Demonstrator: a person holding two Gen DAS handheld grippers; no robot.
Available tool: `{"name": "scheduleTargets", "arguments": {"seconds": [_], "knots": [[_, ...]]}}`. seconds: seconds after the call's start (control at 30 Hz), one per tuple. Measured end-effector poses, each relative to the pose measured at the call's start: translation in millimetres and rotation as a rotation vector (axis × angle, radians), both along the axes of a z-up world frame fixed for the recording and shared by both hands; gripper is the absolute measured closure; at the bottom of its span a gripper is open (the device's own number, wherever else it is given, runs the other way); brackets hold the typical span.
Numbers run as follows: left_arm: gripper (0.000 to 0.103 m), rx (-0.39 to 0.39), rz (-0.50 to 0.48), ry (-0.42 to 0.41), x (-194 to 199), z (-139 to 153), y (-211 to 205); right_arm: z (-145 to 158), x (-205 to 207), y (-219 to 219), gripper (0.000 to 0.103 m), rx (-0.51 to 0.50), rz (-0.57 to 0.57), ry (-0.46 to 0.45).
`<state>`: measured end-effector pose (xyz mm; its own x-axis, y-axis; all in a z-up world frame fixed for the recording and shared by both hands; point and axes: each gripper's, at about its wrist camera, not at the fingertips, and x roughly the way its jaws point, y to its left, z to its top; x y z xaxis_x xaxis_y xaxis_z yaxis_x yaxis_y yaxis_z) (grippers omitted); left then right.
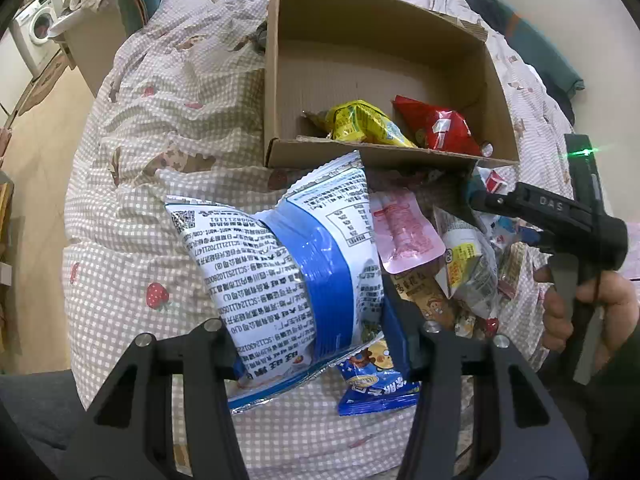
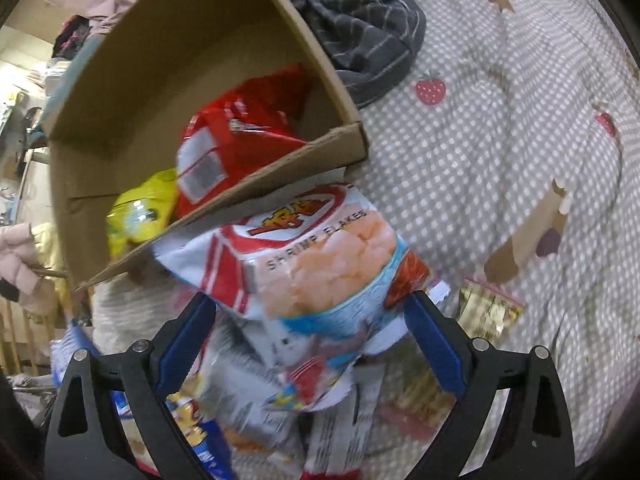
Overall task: Organize snacks
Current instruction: 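Lower both held bags into the box and open both tools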
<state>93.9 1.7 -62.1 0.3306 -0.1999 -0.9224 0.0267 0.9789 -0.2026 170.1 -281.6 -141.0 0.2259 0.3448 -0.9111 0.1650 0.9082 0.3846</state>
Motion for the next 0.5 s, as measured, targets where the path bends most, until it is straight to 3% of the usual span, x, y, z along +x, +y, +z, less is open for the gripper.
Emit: {"name": "scheduleTargets", "arguments": {"seconds": [0.1,0.2,0.27,0.33,0.5], "knots": [[0.054,-0.002,0.001,-0.002,-0.1,0.3,0.6,0.0,1.2,2.1,0.007,-0.013,0.006,-0.013],[0.054,-0.002,0.002,-0.002,0.4,0.0,0.4,10.5,-3.5,6.9,0.025,-0.037,0.041,-0.055],[0.054,-0.002,0.000,0.002,0.9,-0.8,-0.9,17.9,-10.6,7.9,0.049,-0.050,0.048,-0.071],[0.054,-0.002,-0.002,0.005,1.4,-1.3,-1.8,22.7,-18.4,6.4,0.066,-0.044,0.052,-0.073],[0.054,0.001,-0.003,0.002,1.8,-0.7,-2.7,40.4,-36.9,2.7,0.076,-0.024,0.063,-0.098]]}}
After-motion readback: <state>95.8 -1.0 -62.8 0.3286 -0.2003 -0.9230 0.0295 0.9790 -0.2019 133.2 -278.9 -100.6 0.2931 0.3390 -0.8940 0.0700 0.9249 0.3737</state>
